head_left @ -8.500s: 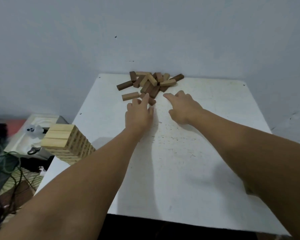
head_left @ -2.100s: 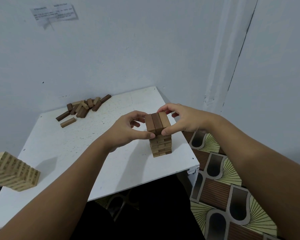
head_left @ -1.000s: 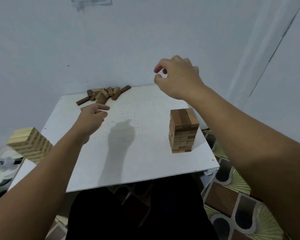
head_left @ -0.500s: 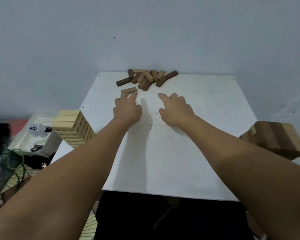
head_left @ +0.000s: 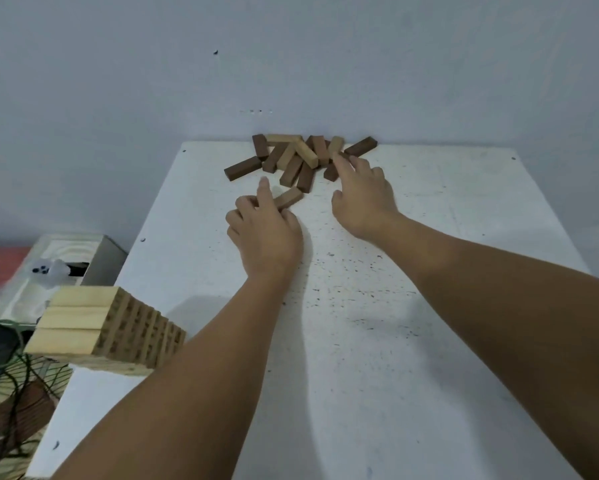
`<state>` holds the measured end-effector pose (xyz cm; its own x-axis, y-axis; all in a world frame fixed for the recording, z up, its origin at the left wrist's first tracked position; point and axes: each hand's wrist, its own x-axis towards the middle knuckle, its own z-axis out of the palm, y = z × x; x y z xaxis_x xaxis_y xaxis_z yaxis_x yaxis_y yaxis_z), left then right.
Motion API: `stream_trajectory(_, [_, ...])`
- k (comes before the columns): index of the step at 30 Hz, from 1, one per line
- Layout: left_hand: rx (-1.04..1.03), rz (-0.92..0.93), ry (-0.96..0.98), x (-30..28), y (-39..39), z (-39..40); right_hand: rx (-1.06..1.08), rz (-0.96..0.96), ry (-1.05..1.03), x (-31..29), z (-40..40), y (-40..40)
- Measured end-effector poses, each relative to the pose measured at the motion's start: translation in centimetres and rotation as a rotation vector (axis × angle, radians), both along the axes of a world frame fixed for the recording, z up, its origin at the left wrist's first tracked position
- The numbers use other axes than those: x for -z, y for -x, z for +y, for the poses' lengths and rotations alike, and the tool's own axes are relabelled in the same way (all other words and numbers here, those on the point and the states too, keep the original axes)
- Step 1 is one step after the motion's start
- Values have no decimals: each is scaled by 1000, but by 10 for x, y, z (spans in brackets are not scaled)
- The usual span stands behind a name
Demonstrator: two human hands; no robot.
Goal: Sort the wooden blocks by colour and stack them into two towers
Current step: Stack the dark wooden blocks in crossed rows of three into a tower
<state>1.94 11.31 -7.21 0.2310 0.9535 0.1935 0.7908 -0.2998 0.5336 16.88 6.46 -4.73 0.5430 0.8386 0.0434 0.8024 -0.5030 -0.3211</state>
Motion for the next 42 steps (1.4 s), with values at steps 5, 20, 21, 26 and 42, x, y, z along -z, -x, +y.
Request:
stream_trajectory(5, [88,-32,-15,3,1,1,-1,-83,-89,9,10,-10])
stream_trajectory(20, [94,-162,50,-1,2,4,46,-13,82,13,35,-47])
stream_trajectory(21, [92,-161,47,-1,2,4,46,-20,75,11,34,-45])
stream_trajectory(26, [99,-178,54,-2,2,4,2,-84,71,9,14,-30])
stream_trajectory(42, [166,-12,291,-27,44,-51,-49,-32,101,5,-112,72])
